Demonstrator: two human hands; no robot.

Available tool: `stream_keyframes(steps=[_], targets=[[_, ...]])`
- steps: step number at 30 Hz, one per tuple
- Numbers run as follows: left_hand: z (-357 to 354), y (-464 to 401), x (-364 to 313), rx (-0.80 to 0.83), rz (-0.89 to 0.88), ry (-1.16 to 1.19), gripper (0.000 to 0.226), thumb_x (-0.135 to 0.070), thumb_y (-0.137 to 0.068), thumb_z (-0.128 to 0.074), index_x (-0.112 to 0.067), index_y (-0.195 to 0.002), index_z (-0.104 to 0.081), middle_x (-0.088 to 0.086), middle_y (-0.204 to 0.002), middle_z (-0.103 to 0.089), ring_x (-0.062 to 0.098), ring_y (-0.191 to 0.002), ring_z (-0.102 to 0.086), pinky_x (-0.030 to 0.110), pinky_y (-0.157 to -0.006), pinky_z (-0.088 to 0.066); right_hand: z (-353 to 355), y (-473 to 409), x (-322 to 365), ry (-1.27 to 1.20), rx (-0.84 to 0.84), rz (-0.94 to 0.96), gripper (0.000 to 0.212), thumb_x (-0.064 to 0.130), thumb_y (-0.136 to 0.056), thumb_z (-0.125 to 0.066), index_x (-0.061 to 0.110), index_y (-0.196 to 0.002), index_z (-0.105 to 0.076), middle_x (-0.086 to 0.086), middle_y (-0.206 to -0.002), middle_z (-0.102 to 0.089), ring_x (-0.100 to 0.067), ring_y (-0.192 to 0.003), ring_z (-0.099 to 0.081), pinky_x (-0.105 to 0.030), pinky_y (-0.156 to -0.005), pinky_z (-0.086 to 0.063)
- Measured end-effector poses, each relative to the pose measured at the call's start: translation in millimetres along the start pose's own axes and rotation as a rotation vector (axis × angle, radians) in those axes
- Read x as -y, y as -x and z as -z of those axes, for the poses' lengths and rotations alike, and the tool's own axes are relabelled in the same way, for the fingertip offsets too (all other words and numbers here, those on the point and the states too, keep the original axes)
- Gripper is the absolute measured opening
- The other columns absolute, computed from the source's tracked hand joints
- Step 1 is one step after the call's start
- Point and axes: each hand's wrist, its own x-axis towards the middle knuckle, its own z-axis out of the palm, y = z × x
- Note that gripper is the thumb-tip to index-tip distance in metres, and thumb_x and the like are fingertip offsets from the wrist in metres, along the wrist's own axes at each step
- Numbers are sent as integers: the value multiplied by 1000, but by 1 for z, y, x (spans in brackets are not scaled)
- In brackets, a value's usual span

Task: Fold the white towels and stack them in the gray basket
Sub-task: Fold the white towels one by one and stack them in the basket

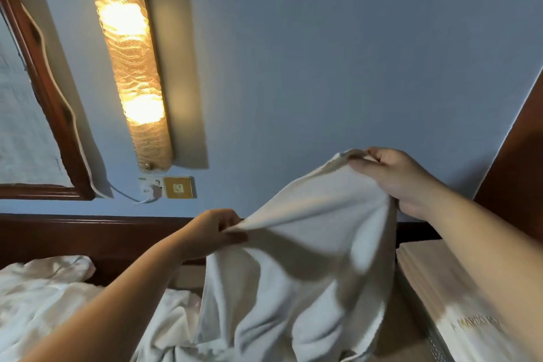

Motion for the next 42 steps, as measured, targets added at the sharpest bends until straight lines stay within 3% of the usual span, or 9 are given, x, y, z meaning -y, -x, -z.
stream_keyframes(steps=[4,9,14,17,21,27,35,38,42], targets=[[-37,16,34,4,121,39,33,-49,-95,-70,-22,-78,-63,-5,-70,-61,10,-63,-53,37,-66,-45,14,-8,-15,96,-227,56,31,30,-98,-69,17,-71,-62,0,-67,-55,-17,-65,-52,-31,-63,-37],[-66,26,35,-406,252,256,22,-33,-104,-59,-23,-85,-53,3,-69,-64,16,-60,-57,43,-63,-51,24,-5,-30,59,-128,69,47,51,-84,-79,10,-72,-58,-10,-74,-51,-22,-71,-46,-39,-71,-33],[-29,5,-24,-522,6,159,7,-27,-98,-70,-28,-92,-67,-9,-78,-70,16,-76,-68,36,-68,-53,32,-18,-36,267,-101,37,19,3,-89,-68,20,-91,-77,1,-91,-79,-17,-86,-71,-37,-82,-54],[-1,-9,-61,-618,-209,-33,8,-34,-91,-77,-26,-92,-78,-10,-84,-71,17,-78,-68,35,-71,-54,28,-19,-35,452,36,-27,5,16,-86,-74,18,-89,-78,3,-86,-78,-17,-83,-71,-36,-78,-53],[22,-16,-101,-587,-291,-49,5,-36,-91,-80,-32,-91,-80,-12,-79,-69,10,-74,-65,31,-69,-52,24,-20,-38,566,45,-55,42,38,-94,-70,12,-69,-49,1,-64,-43,-16,-62,-42,-34,-63,-29],[30,-21,-128,-569,-292,-10,2,-31,-90,-82,-29,-91,-82,-14,-75,-68,6,-72,-63,21,-67,-46,21,-26,-32,54,-12,-105,12,23,-103,-62,18,-108,-72,-10,-99,-76,-19,-83,-70,-36,-77,-48],[35,-25,-157,-532,-200,99,12,-33,-84,-85,-31,-79,-74,1,-58,-59,8,-50,-48,20,-50,-39,-38,-6,10,583,278,39,54,73,-77,-74,51,-123,-57,28,-72,-65,2,-82,-60,-31,-89,-52],[38,-22,-163,-528,-219,80,14,-34,-80,-84,-31,-76,-71,2,-60,-60,8,-52,-49,19,-49,-38,-62,-8,11,631,227,98,35,65,-84,-73,47,-111,-60,16,-97,-68,-7,-97,-63,-36,-89,-54],[44,-13,-149,-491,-252,57,26,-38,-76,-90,-30,-75,-66,2,-60,-58,9,-53,-45,23,-50,-35,-66,-13,14,703,111,162,10,39,-92,-67,32,-88,-61,9,-74,-61,-13,-75,-60,-34,-67,-50]])
